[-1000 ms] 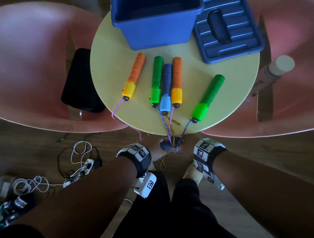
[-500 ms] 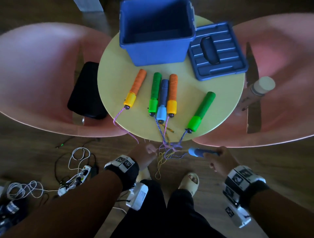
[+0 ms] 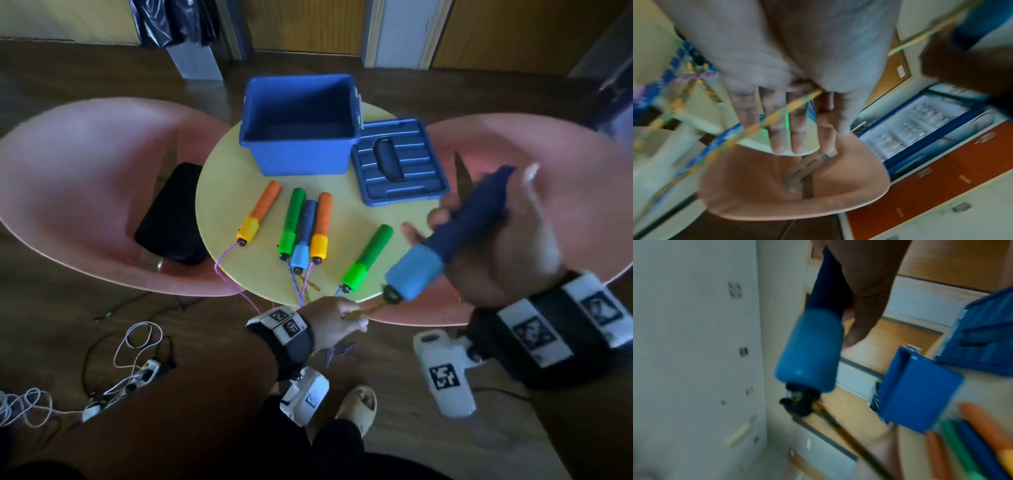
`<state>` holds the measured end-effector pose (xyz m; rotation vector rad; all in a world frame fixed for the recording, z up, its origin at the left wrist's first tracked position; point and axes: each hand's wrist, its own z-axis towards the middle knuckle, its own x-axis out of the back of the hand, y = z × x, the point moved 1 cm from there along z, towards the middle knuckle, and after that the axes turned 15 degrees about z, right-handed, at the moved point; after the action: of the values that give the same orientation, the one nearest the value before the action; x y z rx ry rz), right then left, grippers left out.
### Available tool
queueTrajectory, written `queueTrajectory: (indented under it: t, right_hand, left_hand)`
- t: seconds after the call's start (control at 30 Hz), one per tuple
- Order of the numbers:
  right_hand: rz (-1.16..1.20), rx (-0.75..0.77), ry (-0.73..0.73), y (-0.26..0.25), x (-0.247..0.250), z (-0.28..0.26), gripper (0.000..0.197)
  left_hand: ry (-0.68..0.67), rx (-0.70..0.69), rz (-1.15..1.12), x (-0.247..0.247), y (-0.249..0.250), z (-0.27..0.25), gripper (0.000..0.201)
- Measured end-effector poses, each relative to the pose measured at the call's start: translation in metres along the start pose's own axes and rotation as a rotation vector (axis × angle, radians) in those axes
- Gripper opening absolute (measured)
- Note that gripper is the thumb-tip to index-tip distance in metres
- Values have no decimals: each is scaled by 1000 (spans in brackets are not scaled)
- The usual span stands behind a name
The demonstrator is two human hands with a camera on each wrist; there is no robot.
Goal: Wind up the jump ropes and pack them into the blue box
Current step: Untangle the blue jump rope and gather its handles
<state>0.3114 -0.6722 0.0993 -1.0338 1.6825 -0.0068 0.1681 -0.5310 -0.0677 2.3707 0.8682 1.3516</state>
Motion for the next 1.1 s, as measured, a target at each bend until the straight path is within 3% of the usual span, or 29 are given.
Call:
queueTrajectory:
  t: [0.07, 0.1, 0.17, 0.2, 0.27, 0.33, 0.37, 0.43, 0.47, 0.5, 0.57, 0.67, 0.73, 0.77, 0.83, 0.9, 0.97, 1.03, 1.1]
  right_hand:
    - [-61, 71, -48, -25, -15, 5, 29]
    - [-205, 103, -88, -32, -17, 4, 24]
    - [-658, 160, -169, -29, -12, 0, 12]
    - [-920, 150, -240, -17, -2, -4, 16]
    - [-1387, -82, -431, 22, 23, -5, 52]
    - [-1639, -402, -497, 62, 40, -16, 77]
    - [-1616, -516, -494, 78, 47, -18, 74]
    - [-1533, -665, -546, 95, 50, -26, 22]
    - [-1471, -660, -570, 94, 45, -27, 13]
    - [-1376, -613, -576, 91, 40, -27, 27]
    - [-991, -440, -429, 80, 28, -20, 29]
    - [-463, 17, -238, 49, 13, -4, 11]
    - [-452, 268, -185, 31, 9, 6, 19]
    - [-507, 280, -197, 27, 9, 9, 20]
    - [-724, 75, -294, 41, 17, 8, 16]
    - [-884, -245, -403, 74, 37, 3, 42]
    - [-938, -501, -495, 100, 47, -8, 44]
    - [-967, -533, -581, 112, 45, -15, 26]
    - [-890, -427, -555, 109, 32, -17, 17]
  left_hand:
    - [-76, 181, 96, -3, -21, -1, 31]
    - [-73, 265, 164, -1, -30, -6, 36]
    - [-63, 319, 313, 9, -38, -21, 42]
    - [-40, 298, 344, 17, -35, -30, 44]
    - [84, 264, 292, 34, -20, -44, 47]
    - [267, 213, 142, 47, -5, -52, 57]
    - [334, 179, 82, 54, 0, -53, 58]
    - [414, 153, -33, 64, 6, -54, 51]
    - [451, 170, -91, 66, 4, -54, 46]
    - [467, 195, -143, 65, -5, -55, 41]
    - [451, 251, -96, 54, -32, -60, 37]
    - [214, 399, 29, 19, -79, -71, 30]
    - [130, 487, 24, 6, -90, -78, 37]
    - [150, 491, -17, 7, -87, -79, 41]
    - [264, 398, -193, 19, -66, -80, 46]
    - [344, 226, -287, 43, -27, -83, 46]
    - [413, 60, -390, 73, 11, -86, 39]
    - [518, -22, -488, 100, 30, -88, 33]
    - [606, -59, -723, 114, 27, -88, 24]
